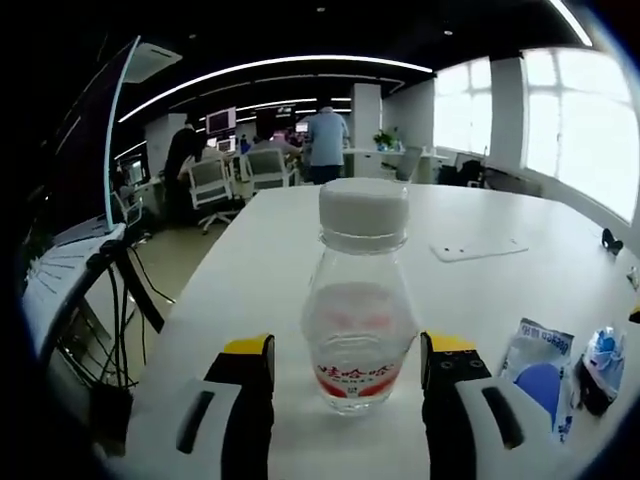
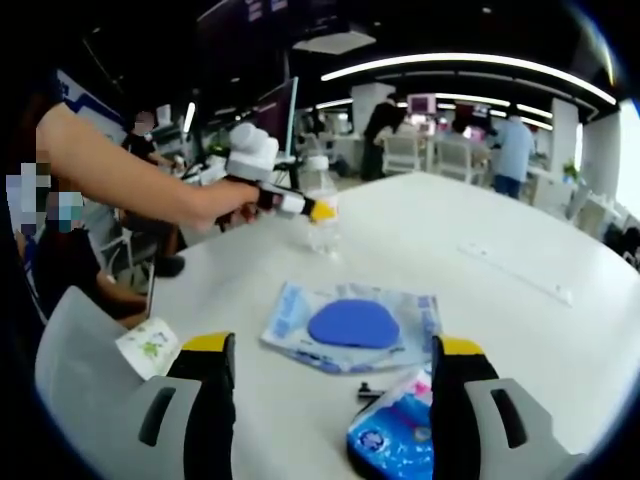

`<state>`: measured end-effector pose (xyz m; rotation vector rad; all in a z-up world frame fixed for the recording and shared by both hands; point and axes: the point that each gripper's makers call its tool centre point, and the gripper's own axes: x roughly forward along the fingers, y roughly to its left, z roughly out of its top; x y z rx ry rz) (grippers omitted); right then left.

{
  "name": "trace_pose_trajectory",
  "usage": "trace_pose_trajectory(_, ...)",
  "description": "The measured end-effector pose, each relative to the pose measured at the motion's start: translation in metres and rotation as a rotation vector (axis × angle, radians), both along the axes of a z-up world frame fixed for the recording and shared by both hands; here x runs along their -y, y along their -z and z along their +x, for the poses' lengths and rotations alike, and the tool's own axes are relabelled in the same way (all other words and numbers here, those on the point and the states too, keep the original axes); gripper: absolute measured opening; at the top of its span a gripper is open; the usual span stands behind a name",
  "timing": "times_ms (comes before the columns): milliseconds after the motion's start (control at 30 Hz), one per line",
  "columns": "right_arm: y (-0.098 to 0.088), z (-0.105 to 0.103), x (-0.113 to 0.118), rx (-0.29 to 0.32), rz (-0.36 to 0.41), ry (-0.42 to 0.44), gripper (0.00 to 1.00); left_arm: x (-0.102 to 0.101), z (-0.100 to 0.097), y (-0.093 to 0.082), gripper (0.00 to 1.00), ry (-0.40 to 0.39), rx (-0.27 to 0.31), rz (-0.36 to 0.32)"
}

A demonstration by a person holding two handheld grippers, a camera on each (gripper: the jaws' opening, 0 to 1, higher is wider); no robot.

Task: Arrange the tabletop items into an orderly group along one side of the table until the central work area is clear of visible clutter.

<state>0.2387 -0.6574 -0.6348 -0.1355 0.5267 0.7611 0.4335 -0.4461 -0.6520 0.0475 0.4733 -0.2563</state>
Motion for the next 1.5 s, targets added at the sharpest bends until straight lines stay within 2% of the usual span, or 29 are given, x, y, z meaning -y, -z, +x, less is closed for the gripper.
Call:
trace_pose_trajectory(200, -0.003, -0.002, -0.004, 0.006, 0.006, -0.007, 0.78, -0.006, -0.013, 0.0, 0.56, 0.012, -0.016, 0.019)
trace_pose_trajectory(600, -0.013, -0.011, -0.015, 0.027, 0.02, -0.034, 0.77, -0.01, -0.034, -0.027, 0.54, 0.049, 0.022, 0.058)
trace_pose_trajectory(900, -0.02, -0.021, -0.021, 0.043, 0.028, -0.054, 0.76, 0.003, -0.06, -0.035, 0.67, 0.181, 0.03, 0.097)
trace_pose_trajectory(1100, -0.023, -0.026, -0.023, 0.049, 0.035, -0.064, 0.76, 0.013, -0.078, -0.039, 0.81, 0.27, 0.013, 0.031)
trace_pose_trajectory(1267, -0.023, -0.031, -0.022, 0.05, 0.038, -0.069, 0.76, 0.012, -0.093, -0.041, 0.91, 0.318, 0.0, -0.011)
trace_pose_trajectory(1500, -0.02, -0.043, -0.029, 0.041, 0.039, -0.093, 0.74, 0.004, -0.111, -0.043, 0.95, 0.364, 0.002, 0.007)
